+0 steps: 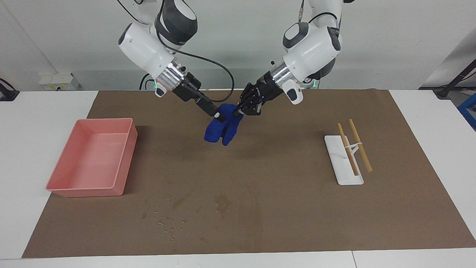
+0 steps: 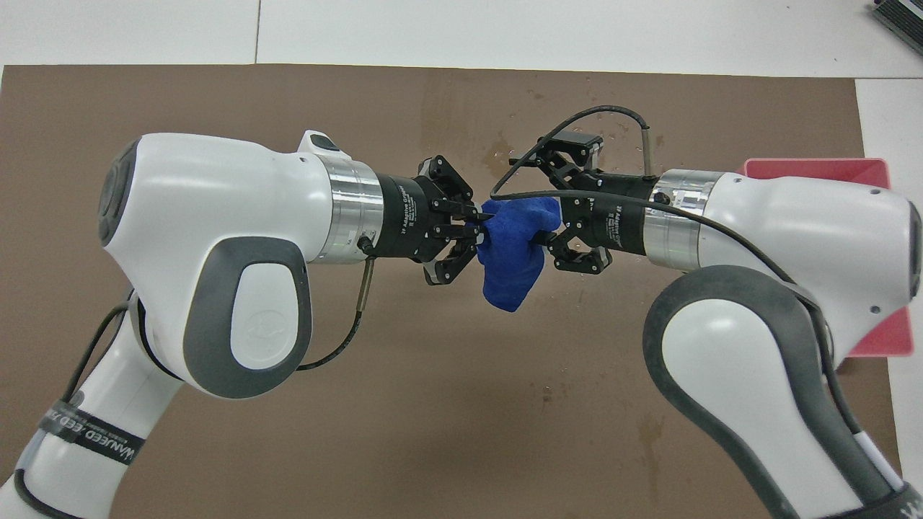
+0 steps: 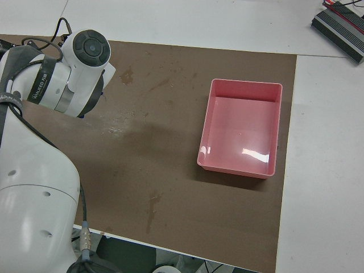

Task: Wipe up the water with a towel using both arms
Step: 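Carry the cloth toward the right gripper while the right gripper grasps it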

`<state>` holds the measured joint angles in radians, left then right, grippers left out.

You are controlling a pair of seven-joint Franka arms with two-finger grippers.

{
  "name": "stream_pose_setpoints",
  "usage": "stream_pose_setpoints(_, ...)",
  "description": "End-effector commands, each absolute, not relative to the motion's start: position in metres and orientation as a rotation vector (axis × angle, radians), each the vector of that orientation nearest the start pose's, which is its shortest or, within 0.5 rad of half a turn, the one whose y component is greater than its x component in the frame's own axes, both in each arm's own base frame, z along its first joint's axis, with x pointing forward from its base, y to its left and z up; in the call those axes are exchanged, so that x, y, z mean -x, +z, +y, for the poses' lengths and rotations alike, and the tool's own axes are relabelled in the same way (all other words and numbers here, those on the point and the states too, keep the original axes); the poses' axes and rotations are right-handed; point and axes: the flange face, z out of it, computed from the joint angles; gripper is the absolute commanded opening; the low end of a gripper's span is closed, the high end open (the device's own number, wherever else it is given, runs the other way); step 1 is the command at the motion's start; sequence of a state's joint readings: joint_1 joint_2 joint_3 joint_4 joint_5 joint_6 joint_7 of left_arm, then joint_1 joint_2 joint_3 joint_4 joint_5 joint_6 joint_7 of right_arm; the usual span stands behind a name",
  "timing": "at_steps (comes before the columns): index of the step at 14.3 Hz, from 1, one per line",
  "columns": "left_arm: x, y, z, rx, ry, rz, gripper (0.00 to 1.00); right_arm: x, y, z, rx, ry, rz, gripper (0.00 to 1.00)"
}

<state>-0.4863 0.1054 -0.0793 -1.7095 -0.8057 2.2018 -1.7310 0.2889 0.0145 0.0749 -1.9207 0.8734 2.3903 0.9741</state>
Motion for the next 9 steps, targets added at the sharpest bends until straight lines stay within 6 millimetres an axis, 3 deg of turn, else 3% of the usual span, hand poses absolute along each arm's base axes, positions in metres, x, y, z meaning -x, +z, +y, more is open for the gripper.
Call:
stream_pose_setpoints(1, -0.511, 0.598, -0.352, -1.691, -0.673, 1.673, 0.00, -0.566, 0.521, 0.222, 1.921, 0.158, 1.267, 1.00)
stream_pose_setpoints(4, -0.509, 0.598, -0.358, -1.657, -0.634, 1.666, 0.00, -0.565, 0.510, 0.231, 1.938, 0.173, 1.263, 0.97)
stream_pose_setpoints(6, -0.509, 0.593, -0.361, -1.603, -0.590, 1.677, 0.00, -0.564, 0.510, 0.232, 1.945, 0.184, 1.258, 0.21)
stream_pose_setpoints(7, -0.508, 0.592, -0.364, -1.561, -0.565, 1.687, 0.00, -0.564, 0.511, 0.232, 1.945, 0.185, 1.255, 0.00)
stream_pose_setpoints(9, -0.506, 0.592, -0.369, -1.517, -0.536, 1.688, 0.00, -0.565, 0.511, 0.233, 1.945, 0.185, 1.255, 0.00)
